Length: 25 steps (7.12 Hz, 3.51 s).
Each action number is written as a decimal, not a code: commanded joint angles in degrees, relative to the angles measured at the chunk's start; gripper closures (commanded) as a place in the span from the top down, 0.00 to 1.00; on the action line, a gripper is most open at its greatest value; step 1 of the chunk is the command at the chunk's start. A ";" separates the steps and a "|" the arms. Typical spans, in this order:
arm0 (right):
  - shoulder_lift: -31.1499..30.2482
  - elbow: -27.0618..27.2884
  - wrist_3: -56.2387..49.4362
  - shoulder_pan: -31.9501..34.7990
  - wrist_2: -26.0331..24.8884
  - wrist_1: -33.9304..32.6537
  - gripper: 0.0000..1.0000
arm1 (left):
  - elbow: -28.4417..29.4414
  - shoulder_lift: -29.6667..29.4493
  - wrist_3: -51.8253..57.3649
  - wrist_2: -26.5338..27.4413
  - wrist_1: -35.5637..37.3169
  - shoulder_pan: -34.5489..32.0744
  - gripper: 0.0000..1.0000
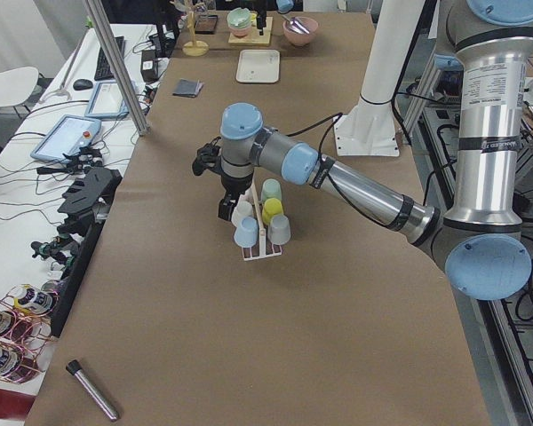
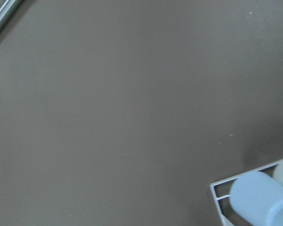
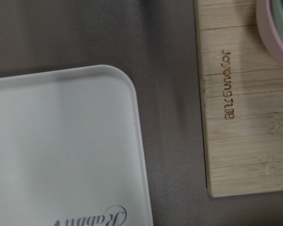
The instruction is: Pick up and place green cup on tray
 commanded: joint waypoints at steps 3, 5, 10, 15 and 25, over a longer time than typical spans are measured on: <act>1.75 -5.86 1.47 -2.60 -0.05 7.03 0.93 | -12.92 -0.65 0.07 14.11 0.24 22.04 0.98; 3.32 -7.61 1.47 -3.13 -0.05 7.03 0.87 | -15.75 -0.64 4.08 23.41 0.24 29.79 0.98; 8.25 -16.04 1.47 -4.89 -1.10 9.82 0.79 | -24.78 5.99 22.89 48.34 0.24 51.11 0.98; 7.29 -16.59 1.47 -4.98 -1.01 10.11 0.65 | -25.70 16.66 53.54 79.65 -0.64 64.62 0.99; 7.46 -17.47 1.47 -5.07 -1.10 10.02 0.19 | -4.96 7.35 58.61 101.34 -0.73 70.88 0.99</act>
